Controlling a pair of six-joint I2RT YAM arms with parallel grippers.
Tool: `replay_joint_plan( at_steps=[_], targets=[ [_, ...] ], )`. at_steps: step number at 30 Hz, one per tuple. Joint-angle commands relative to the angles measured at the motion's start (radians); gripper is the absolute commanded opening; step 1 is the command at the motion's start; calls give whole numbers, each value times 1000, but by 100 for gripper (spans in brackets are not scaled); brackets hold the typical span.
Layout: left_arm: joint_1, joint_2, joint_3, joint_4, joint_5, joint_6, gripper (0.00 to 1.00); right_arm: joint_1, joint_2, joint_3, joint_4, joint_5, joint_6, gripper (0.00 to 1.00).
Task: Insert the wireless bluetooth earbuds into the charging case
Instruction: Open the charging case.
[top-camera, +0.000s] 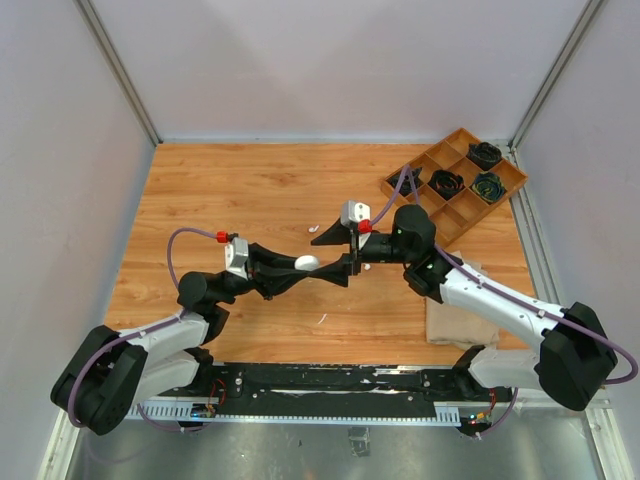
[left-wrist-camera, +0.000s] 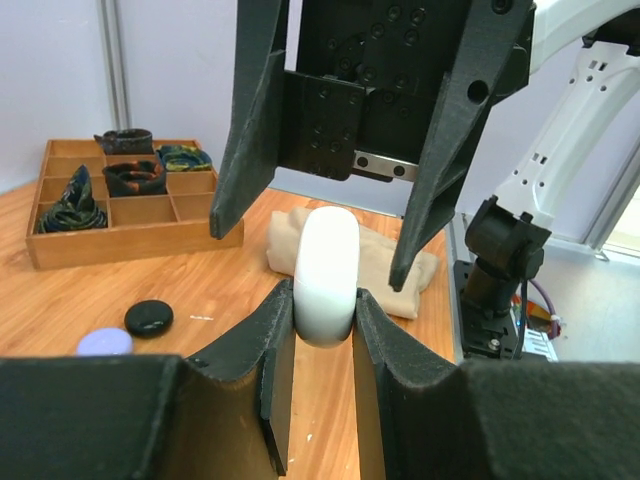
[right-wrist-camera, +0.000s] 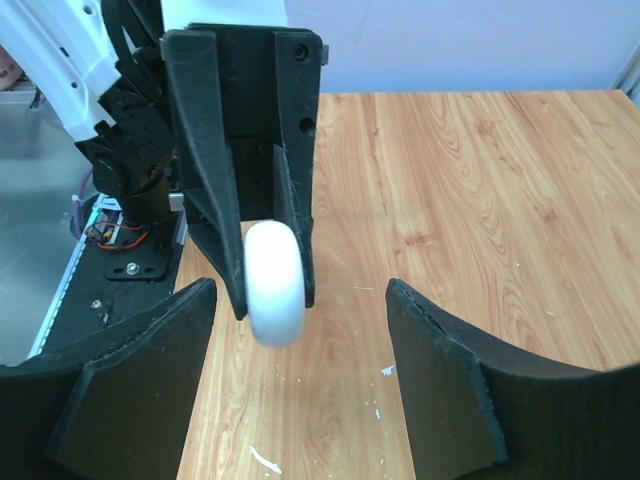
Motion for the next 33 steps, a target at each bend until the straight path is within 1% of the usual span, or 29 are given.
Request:
replay_joint_plan(
  at_steps=[1,18,33],
  targets=[
    [5,-4,1,26,35,17,0,15,-5,36,-33,70,-52,70],
    [5,-9,11,-36,73,73,0,14,-62,37,-64,191,-58,73],
    [5,-8,10,-41,74,77,0,14,-76,63,-122,280,-43,77]
  ],
)
